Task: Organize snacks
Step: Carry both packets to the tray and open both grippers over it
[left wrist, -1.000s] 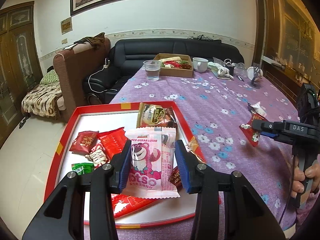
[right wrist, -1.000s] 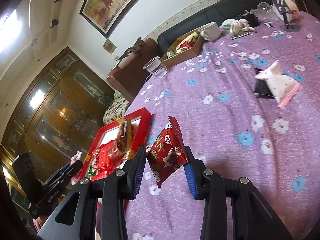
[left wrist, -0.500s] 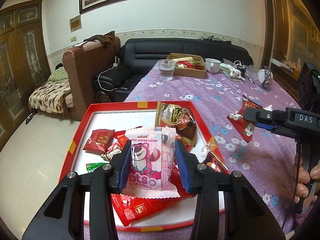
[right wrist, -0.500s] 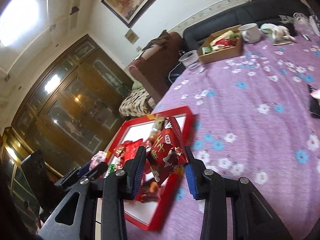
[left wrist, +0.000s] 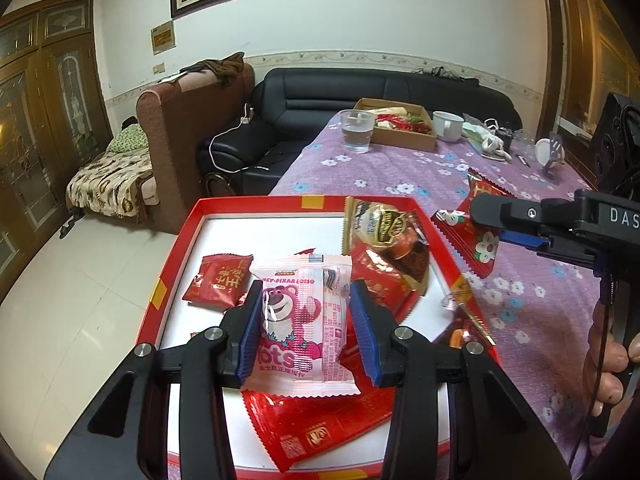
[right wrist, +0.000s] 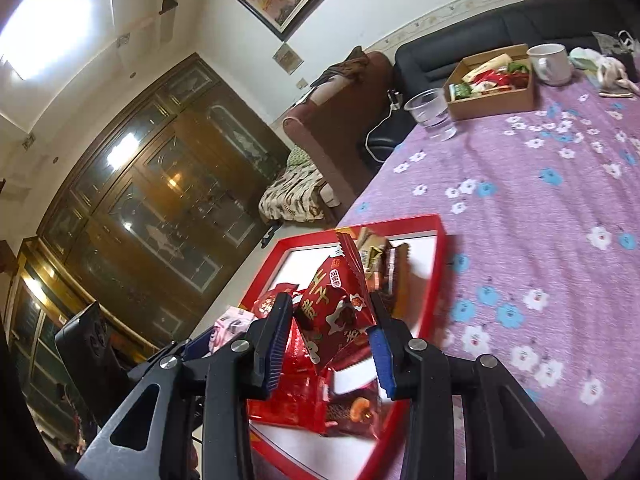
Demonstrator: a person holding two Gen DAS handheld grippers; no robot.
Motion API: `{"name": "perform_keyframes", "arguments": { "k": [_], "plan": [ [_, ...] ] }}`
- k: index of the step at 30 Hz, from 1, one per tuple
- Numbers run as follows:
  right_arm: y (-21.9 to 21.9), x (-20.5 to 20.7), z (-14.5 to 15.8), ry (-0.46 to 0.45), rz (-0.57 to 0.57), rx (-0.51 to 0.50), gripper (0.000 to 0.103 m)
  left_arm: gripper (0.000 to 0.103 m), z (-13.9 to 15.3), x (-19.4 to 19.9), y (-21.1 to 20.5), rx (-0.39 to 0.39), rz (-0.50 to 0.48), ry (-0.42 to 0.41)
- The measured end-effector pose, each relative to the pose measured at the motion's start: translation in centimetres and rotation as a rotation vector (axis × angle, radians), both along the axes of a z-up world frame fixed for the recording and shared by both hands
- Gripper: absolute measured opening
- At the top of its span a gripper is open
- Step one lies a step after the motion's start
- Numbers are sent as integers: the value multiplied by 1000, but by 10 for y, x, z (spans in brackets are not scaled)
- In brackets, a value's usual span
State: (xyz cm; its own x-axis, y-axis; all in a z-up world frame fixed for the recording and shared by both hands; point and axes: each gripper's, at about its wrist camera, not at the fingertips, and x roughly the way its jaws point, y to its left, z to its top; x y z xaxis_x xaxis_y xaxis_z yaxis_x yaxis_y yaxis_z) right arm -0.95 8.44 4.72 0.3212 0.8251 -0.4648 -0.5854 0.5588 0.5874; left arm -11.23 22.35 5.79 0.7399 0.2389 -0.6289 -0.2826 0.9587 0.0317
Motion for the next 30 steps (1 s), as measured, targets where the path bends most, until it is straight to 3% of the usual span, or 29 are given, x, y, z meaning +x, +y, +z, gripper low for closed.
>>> {"name": "perform_keyframes", "arguments": {
  "k": [12, 21, 24, 28, 30],
  "plan": [
    [49, 3, -17, 39, 98, -34, 37, 40, -16, 13, 23, -8, 46, 45],
    [80, -8, -29, 19, 177, -128, 39, 41, -29, 19, 25, 2, 61, 83],
    [82, -12, -32, 12, 176, -151, 40, 45, -31, 20, 25, 11, 82, 98],
    [70, -7, -31, 27, 144, -137, 42, 64, -36, 19, 31, -12, 121, 119],
    [59, 1, -30, 41, 101, -115, 44, 65, -35, 17, 32, -8, 133, 121]
  ]
}}
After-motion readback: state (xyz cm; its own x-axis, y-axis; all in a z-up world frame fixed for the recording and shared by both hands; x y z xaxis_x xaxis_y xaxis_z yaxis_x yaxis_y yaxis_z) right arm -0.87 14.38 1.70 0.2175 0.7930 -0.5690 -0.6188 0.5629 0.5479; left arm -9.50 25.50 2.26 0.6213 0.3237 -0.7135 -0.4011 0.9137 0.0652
